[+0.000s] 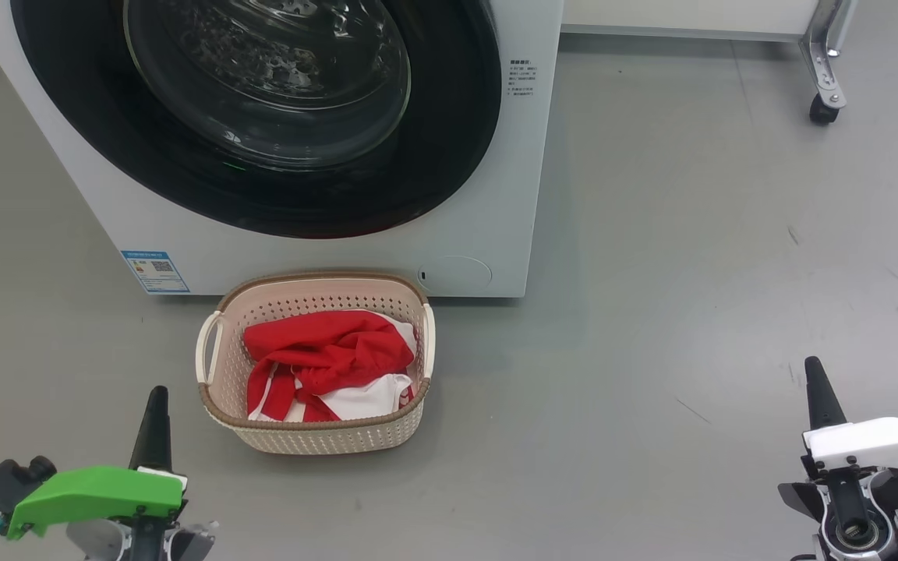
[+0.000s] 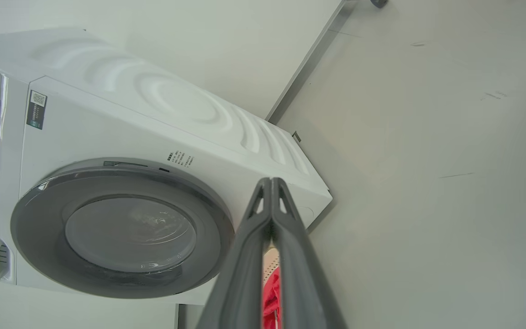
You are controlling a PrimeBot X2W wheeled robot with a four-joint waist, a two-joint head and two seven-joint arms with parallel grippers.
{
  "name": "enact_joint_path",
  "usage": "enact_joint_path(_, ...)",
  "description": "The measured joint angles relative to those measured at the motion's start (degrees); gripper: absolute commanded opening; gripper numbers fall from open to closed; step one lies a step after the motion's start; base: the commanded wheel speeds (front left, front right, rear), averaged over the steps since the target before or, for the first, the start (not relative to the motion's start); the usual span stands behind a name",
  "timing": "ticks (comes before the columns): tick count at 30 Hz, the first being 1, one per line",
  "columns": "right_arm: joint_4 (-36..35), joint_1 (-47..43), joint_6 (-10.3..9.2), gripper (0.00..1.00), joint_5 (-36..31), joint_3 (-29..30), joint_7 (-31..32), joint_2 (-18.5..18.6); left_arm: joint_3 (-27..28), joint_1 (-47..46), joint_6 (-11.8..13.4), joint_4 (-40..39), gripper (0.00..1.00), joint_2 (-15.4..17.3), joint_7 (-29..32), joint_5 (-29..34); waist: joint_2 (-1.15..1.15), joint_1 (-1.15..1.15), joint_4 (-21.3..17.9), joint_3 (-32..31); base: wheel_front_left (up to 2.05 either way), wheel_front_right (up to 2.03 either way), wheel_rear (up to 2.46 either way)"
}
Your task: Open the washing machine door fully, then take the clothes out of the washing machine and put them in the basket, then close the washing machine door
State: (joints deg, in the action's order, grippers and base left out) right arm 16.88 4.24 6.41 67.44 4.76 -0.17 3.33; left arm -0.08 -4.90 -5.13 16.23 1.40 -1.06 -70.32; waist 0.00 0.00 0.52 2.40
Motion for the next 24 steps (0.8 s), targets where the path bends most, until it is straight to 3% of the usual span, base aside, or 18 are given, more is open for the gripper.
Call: enact_joint_path(24, -0.4, 0.0, 0.09, 0.0, 16.8, 2.3, 4.7, -0.8, 2.5, 0.0, -1.3, -0.1, 0.0, 0.5, 4.6, -15.2, 0.0, 0.0, -0.4, -1.6, 0.0, 0.0, 0.0)
